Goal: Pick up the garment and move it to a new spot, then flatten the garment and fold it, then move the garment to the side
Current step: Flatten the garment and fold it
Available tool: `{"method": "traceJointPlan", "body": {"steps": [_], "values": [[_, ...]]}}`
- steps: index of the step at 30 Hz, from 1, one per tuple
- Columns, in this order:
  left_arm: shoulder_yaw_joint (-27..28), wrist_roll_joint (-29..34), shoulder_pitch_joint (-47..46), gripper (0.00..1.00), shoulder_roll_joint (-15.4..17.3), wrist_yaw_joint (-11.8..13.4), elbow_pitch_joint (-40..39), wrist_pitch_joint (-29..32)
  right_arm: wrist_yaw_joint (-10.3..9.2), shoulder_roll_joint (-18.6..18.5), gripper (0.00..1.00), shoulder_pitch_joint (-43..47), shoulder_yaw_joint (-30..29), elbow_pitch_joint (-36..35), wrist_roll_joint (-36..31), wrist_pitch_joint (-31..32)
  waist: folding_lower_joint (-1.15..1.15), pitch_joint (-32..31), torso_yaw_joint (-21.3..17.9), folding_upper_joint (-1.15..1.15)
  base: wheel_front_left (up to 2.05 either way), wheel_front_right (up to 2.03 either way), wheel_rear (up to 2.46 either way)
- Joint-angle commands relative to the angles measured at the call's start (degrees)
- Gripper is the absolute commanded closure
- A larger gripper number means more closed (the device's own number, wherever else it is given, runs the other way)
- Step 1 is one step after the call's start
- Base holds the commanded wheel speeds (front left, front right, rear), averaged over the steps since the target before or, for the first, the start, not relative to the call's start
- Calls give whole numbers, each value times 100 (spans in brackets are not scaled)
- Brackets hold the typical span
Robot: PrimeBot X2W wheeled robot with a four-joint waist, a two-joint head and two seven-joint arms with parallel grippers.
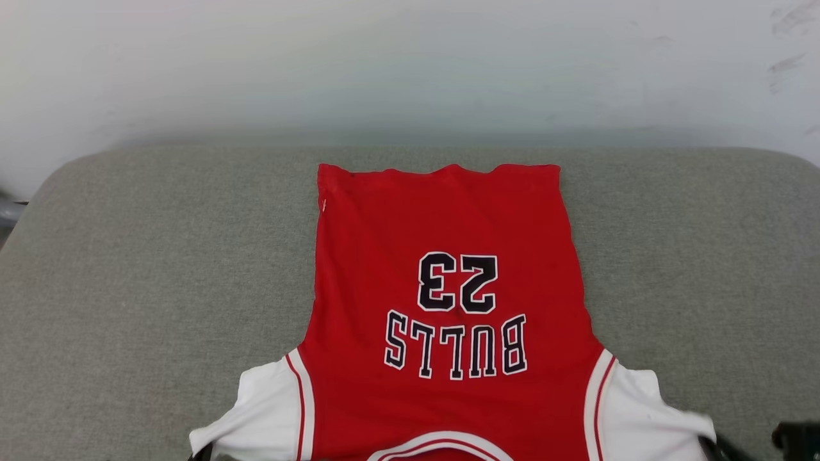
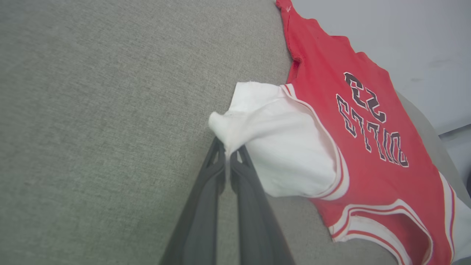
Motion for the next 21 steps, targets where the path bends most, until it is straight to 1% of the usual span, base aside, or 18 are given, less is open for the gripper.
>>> {"method": "traceJointPlan", "body": {"steps": [1,6,9,12,16,21], "values": [[3,73,-148,100,-53,-36,-18,-34,-7,41,0,-225,-79,-132,40,-42,0,52,30,0,0,0,0],[-21,292,-427,100,-151,-75,-133,-36,-6,27,0,-752,-372,-738,39,-109,0,242,150,0,0,0,0],[-38,441,-603,100,-233,-95,-236,-38,-6,-76,0,-1230,-555,-1154,-44,32,0,445,273,0,0,0,0],[-57,588,-823,100,-323,-132,-309,-39,-6,-283,0,-1896,-620,-1474,-163,327,0,717,456,0,0,0,0],[-60,794,-1167,100,-500,-207,-385,-37,-6,-538,0,-2891,-424,-1593,-248,1075,0,1128,735,0,0,0,0],[-47,1060,-1568,100,-785,-354,-361,-35,-6,-864,0,-4269,-19,-1043,-143,2391,0,1599,1094,0,0,0,0]]}}
